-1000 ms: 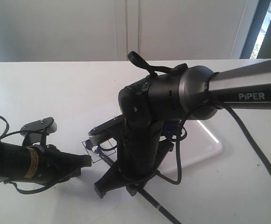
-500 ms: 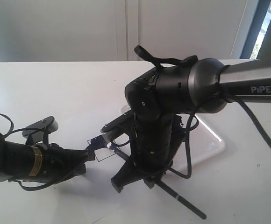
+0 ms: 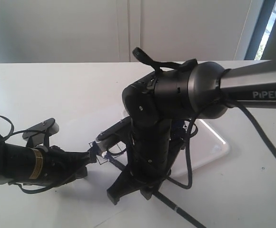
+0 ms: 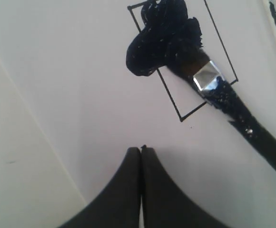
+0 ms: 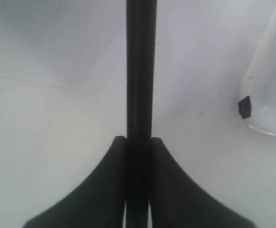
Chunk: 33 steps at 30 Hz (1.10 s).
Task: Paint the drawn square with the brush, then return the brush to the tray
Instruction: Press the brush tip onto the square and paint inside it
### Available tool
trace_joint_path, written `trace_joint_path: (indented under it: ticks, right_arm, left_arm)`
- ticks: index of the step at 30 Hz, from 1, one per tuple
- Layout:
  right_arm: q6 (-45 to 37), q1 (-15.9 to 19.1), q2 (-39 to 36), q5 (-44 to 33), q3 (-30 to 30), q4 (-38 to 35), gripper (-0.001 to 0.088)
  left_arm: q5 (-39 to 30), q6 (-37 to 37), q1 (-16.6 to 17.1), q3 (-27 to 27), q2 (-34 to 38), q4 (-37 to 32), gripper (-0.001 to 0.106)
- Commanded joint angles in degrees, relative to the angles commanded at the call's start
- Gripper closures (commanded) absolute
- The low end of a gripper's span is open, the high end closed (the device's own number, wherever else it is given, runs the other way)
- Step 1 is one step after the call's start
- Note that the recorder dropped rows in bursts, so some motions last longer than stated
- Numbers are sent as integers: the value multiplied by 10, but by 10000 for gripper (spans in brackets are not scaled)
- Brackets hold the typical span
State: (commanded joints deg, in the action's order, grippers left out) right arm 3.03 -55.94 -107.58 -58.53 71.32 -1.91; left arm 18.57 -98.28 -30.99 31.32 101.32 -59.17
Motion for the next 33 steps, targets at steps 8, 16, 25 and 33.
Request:
trace_joint_path:
  ticks: [8, 16, 25, 33]
  right_arm:
    - [27, 0, 0, -2, 0, 37, 868]
    - [58, 17, 0, -29, 0, 105, 868]
    - [6, 17, 0, -32, 0, 14, 868]
    - [-5, -12, 0, -32, -1, -12, 868]
  left_arm:
    - [0, 0, 0, 0, 0, 0, 1053]
    - [0, 0, 0, 0, 0, 0, 1053]
    - [1, 0, 0, 0, 0, 0, 1053]
    - [1, 0, 0, 0, 0, 0, 1053]
